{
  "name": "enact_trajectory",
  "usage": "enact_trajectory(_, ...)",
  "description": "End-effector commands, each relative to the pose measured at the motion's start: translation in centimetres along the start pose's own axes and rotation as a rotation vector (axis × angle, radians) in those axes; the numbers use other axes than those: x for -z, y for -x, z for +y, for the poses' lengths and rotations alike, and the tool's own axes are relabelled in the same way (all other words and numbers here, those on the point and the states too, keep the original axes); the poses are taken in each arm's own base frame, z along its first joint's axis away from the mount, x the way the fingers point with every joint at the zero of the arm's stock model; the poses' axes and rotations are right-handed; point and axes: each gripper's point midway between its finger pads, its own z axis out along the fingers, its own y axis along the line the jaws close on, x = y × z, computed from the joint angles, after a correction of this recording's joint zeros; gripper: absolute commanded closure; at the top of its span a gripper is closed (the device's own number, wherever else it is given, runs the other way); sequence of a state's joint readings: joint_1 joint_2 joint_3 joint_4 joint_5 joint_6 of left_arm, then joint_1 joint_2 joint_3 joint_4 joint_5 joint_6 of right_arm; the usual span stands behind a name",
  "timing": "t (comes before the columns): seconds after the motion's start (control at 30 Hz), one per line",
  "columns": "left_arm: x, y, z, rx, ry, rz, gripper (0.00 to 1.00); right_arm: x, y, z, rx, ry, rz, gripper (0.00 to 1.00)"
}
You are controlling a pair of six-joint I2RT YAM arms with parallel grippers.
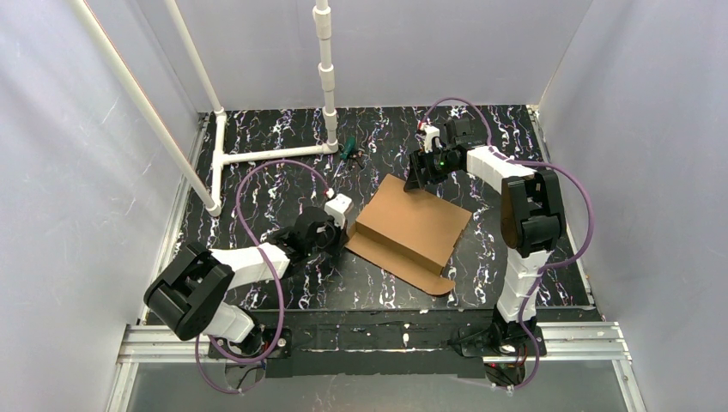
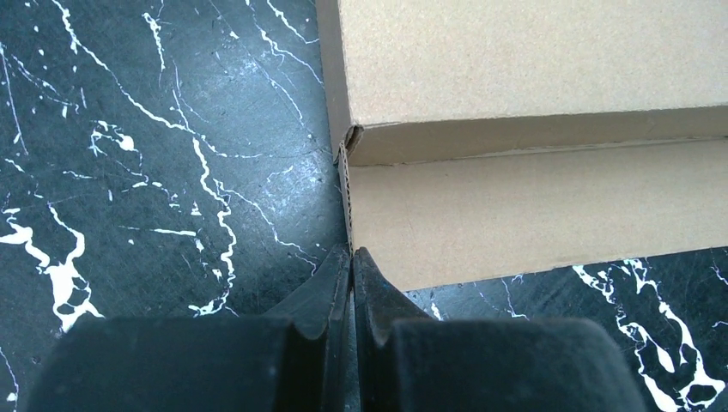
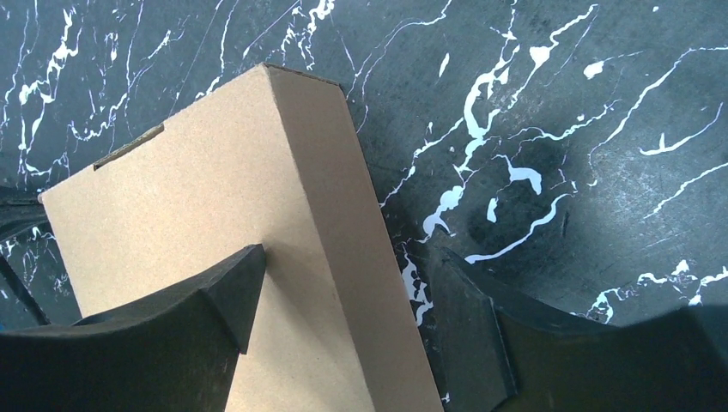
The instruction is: Fold the paper box
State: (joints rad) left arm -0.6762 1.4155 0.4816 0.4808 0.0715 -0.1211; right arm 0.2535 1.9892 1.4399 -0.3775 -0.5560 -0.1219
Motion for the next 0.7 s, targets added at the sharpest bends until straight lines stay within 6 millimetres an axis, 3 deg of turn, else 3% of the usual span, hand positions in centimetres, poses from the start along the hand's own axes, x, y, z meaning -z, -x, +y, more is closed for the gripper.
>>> enact_trajectory(0.0, 0.1, 2.8, -0.9, -0.035, -0.044, -0.042, 1.00, -0.8, -0.8, -1.6, -0.002, -0.052, 0.035, 0.23)
enact_trajectory(0.43, -0.5, 2.9, -1.3, -0.040, -0.061, 0.032, 1.00, -1.1, -1.0, -1.1, 0.002, -0.039, 0.046, 0.22)
enact_trajectory(0.67, -0.3, 4.1, -1.4, -0.067, -0.066, 0.025, 1.00, -1.4, -1.4, -0.9, 0.002, -0.032, 0.059, 0.22)
